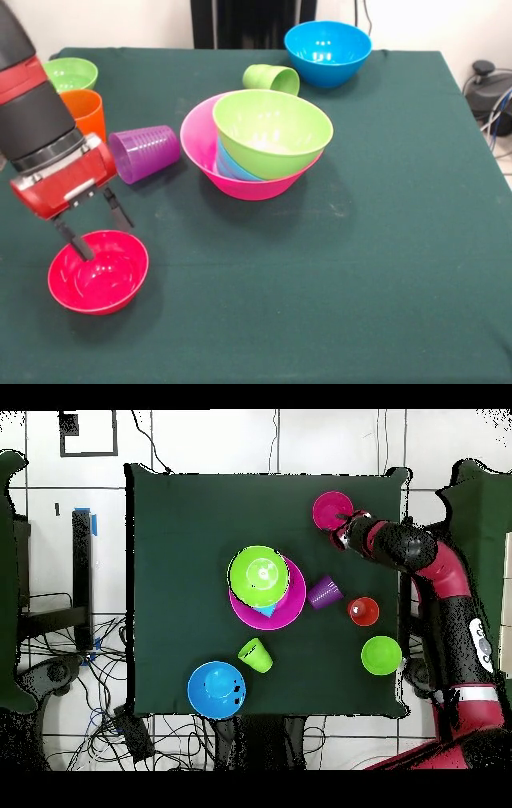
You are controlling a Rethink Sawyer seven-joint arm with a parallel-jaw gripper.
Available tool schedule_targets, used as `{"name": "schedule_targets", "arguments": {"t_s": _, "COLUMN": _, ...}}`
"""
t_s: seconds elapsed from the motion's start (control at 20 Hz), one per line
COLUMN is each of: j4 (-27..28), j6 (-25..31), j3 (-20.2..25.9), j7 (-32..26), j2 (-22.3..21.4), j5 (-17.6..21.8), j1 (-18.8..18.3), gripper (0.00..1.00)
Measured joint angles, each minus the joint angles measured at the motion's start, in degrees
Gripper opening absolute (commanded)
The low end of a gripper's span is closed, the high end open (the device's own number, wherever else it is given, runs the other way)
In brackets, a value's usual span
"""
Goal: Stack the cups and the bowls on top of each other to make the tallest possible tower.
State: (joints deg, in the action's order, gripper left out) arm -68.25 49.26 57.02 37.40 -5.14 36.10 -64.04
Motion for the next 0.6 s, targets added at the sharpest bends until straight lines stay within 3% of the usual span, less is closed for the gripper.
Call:
{"name": "schedule_targets", "arguments": {"t_s": 0.1, "j4": -2.2, "j6": -1.0, "j3": -0.6, "j7": 0.1, "j2": -2.0, "j5": 0.2, "j1": 0.1, "gripper": 1.00}}
{"name": "schedule_targets", "arguments": {"t_s": 0.3, "j4": -6.8, "j6": -8.2, "j3": -3.5, "j7": 1.0, "j2": -7.1, "j5": 2.1, "j1": 1.8, "gripper": 1.00}}
{"name": "schedule_targets", "arguments": {"t_s": 0.5, "j4": -8.6, "j6": -15.6, "j3": -4.9, "j7": 1.7, "j2": -8.5, "j5": 3.7, "j1": 3.0, "gripper": 1.00}}
{"name": "schedule_targets", "arguments": {"t_s": 0.6, "j4": -9.8, "j6": -23.0, "j3": -4.4, "j7": 1.8, "j2": -7.9, "j5": 4.9, "j1": 2.8, "gripper": 1.00}}
